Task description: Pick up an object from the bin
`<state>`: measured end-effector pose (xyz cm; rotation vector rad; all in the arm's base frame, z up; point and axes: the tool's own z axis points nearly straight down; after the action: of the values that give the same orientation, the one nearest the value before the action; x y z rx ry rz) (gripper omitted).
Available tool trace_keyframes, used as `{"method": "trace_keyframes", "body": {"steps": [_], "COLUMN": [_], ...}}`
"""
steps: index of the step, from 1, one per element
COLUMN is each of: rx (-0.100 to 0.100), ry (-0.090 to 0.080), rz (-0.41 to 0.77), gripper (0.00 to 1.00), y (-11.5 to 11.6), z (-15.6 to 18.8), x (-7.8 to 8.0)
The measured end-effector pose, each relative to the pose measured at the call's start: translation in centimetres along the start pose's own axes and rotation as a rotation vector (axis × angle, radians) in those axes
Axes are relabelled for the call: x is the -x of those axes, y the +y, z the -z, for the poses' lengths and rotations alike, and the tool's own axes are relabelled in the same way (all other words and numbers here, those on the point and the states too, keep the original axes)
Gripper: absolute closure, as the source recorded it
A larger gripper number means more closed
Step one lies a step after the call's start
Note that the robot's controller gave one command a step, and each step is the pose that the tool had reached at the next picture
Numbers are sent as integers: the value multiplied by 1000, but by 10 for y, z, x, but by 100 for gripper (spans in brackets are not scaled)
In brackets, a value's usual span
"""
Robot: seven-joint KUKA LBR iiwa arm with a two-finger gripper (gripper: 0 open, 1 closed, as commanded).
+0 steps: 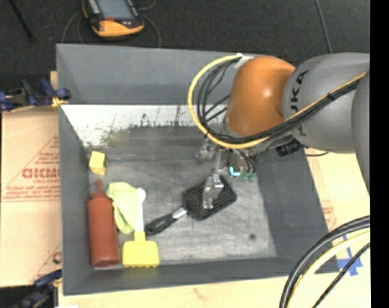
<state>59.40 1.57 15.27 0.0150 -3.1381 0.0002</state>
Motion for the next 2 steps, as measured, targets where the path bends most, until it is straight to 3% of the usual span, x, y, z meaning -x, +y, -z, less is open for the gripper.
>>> {"method": "trace_keyframes", "body": {"steps": [1, 2], "rx": [0, -1], "ry": [-3, -8], "rz": [0, 92], "gripper": [0, 0], "y": [0, 2], "z": [2, 0], "x": [1, 18]}}
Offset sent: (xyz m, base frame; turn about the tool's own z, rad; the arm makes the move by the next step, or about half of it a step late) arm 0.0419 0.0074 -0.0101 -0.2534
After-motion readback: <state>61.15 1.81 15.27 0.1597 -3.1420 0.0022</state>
